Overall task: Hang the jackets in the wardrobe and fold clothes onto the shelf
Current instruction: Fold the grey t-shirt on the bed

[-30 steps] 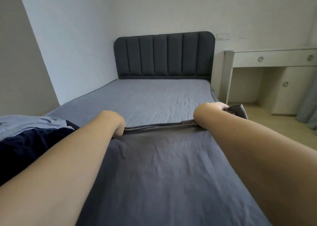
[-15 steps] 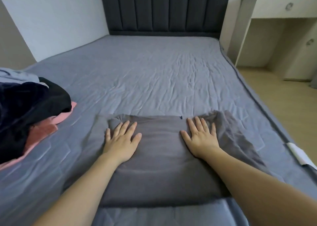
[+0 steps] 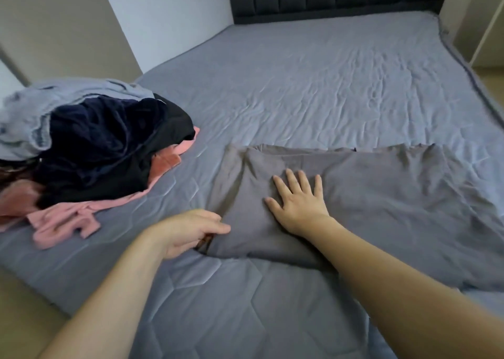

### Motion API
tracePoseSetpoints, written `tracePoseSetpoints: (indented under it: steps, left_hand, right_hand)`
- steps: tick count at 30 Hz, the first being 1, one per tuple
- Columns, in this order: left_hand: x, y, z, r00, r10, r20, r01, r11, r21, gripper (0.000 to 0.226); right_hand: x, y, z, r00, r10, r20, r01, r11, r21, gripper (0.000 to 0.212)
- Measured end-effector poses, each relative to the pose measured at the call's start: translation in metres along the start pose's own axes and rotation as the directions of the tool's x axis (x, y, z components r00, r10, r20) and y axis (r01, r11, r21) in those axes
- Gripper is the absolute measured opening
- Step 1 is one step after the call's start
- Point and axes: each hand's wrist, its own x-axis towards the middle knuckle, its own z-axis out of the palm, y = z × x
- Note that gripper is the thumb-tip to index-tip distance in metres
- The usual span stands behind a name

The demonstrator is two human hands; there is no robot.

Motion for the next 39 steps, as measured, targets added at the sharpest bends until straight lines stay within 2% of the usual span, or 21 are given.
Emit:
tracePoseSetpoints:
  steps: [2, 3, 4, 6, 11, 15, 18, 20, 22, 26, 29, 30, 33, 36, 39]
  left_hand:
    - [-0.001, -0.005, -0.001, 1.000, 0.006, -0.006, -0.006, 1.000, 0.005, 0.052]
    - [0.001, -0.007, -0.001, 1.000, 0.003, -0.007, -0.003, 1.000, 0.017, 0.058]
    - [0.000, -0.007, -0.002, 1.000, 0.008, -0.003, -0.008, 1.000, 0.029, 0.051]
    - [-0.003, -0.005, -0.005, 1.000, 0.006, -0.001, -0.006, 0.999, 0.038, 0.014]
    - [-0.007, -0.022, -0.022, 0.998, 0.029, -0.059, -0.030, 0.999, -0.026, 0.023]
    - [-0.006, -0.006, -0.011, 0.999, 0.024, -0.031, -0.020, 0.992, 0.127, 0.016]
    - [0.002, -0.006, -0.005, 0.972, 0.059, -0.227, -0.060, 0.998, 0.002, 0.018]
    - [0.006, -0.016, -0.007, 0.936, -0.002, -0.352, -0.045, 0.991, -0.126, 0.012]
    - [0.009, -0.021, -0.008, 0.906, -0.009, -0.423, -0.001, 1.000, -0.023, 0.008]
    - [0.015, -0.008, 0.002, 0.861, 0.144, -0.489, 0.021, 0.948, 0.316, 0.023]
    - [0.019, -0.016, 0.014, 0.825, 0.211, -0.524, 0.080, 0.874, 0.479, 0.059]
    - [0.022, -0.019, 0.016, 0.819, 0.212, -0.533, 0.101, 0.861, 0.498, 0.062]
    - [0.033, -0.020, 0.010, 0.855, 0.184, -0.484, 0.081, 0.876, 0.475, 0.059]
    - [0.038, -0.022, 0.002, 0.928, 0.136, -0.348, -0.017, 0.946, 0.324, 0.051]
    - [0.038, -0.023, -0.001, 0.984, 0.061, -0.167, -0.030, 0.983, 0.180, 0.042]
  right_hand:
    - [-0.003, 0.005, 0.008, 0.997, 0.010, -0.078, -0.010, 1.000, 0.001, 0.069]
    - [-0.002, 0.007, 0.010, 0.995, 0.006, -0.100, -0.005, 1.000, 0.003, 0.069]
    - [-0.002, 0.008, 0.012, 0.993, 0.000, -0.114, 0.001, 1.000, 0.004, 0.069]
    - [-0.001, 0.007, 0.014, 0.991, 0.000, -0.135, 0.002, 1.000, 0.009, 0.070]
    - [-0.002, 0.007, 0.017, 0.985, 0.012, -0.170, -0.010, 1.000, 0.009, 0.068]
    - [-0.001, 0.007, 0.019, 0.985, 0.020, -0.172, -0.024, 1.000, -0.019, 0.068]
    - [-0.001, 0.007, 0.018, 0.989, 0.020, -0.149, -0.023, 1.000, -0.018, 0.068]
    - [-0.001, 0.006, 0.017, 0.990, 0.026, -0.136, -0.029, 0.999, -0.022, 0.069]
    - [-0.002, 0.005, 0.015, 0.992, 0.035, -0.119, -0.040, 0.998, -0.041, 0.070]
    - [0.009, -0.005, 0.005, 0.995, 0.095, -0.008, -0.095, 0.993, -0.070, 0.084]
    - [0.033, -0.016, -0.001, 0.995, 0.076, 0.070, -0.069, 0.993, -0.101, 0.090]
    - [0.042, -0.020, -0.002, 0.994, 0.052, 0.098, -0.040, 0.992, -0.122, 0.089]
    - [0.074, -0.031, 0.001, 0.993, 0.028, 0.111, -0.010, 0.988, -0.154, 0.089]
    - [0.112, -0.051, 0.005, 0.997, 0.012, 0.080, -0.003, 0.994, -0.111, 0.089]
    - [0.153, -0.069, 0.001, 0.998, 0.003, 0.055, 0.001, 0.998, -0.068, 0.077]
